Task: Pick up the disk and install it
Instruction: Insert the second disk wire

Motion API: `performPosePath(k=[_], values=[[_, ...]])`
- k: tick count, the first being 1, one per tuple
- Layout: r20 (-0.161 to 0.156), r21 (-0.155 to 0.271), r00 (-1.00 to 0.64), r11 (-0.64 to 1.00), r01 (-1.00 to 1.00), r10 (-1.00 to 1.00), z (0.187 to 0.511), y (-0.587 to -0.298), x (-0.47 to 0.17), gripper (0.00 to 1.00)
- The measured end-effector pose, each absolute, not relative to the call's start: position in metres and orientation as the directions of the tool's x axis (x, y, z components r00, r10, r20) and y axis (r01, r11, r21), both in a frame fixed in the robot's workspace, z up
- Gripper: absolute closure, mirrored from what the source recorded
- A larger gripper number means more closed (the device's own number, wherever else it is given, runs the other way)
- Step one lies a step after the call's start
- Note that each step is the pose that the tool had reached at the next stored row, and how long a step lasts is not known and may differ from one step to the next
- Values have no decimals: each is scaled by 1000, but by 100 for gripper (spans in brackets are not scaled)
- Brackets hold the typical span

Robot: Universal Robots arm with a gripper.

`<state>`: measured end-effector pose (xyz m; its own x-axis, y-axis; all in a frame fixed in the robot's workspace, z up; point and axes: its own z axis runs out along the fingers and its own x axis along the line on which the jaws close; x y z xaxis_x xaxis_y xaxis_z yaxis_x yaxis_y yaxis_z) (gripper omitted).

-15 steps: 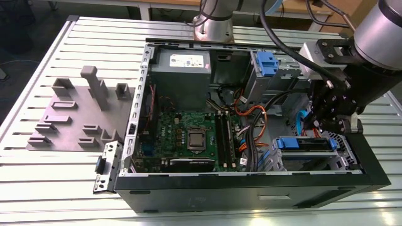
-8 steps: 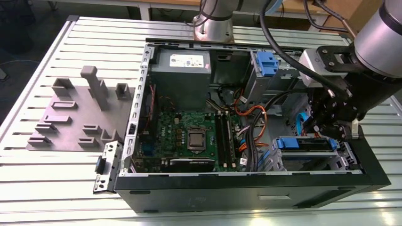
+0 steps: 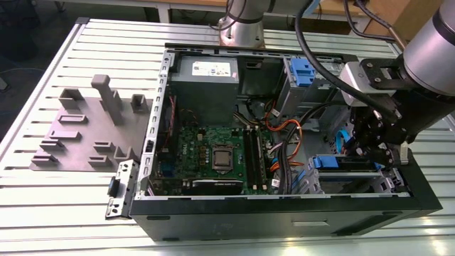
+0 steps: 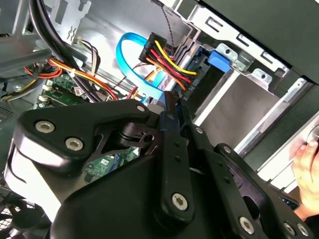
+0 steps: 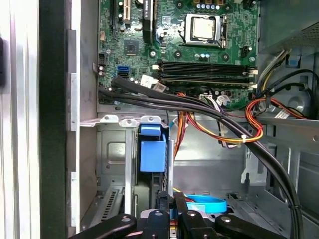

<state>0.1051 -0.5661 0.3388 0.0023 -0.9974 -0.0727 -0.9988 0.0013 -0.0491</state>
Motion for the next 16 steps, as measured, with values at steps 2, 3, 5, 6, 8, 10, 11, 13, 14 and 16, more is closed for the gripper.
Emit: performPosePath(k=[2, 3, 5, 6, 8, 10, 11, 13, 14, 16], values=[[-73, -49, 3, 1, -999, -997, 339, -568, 105, 84], [-73, -49, 3, 0, -999, -997, 338, -570, 105, 84], [-73, -49, 4, -1, -999, -997, 338, -571, 105, 84], [-73, -49, 5, -1, -999, -997, 338, -571, 105, 84], [-73, -49, 5, -2, -999, -997, 337, -571, 105, 84], [-73, -49, 5, -2, -999, -997, 336, -571, 105, 84], [-73, -49, 5, -2, -999, -997, 336, -571, 105, 84], [-73, -49, 5, -2, -999, -997, 335, -571, 105, 84], [-73, -49, 5, -2, -999, -997, 335, -571, 105, 84], [-72, -49, 5, -2, -999, -997, 334, -571, 105, 84]])
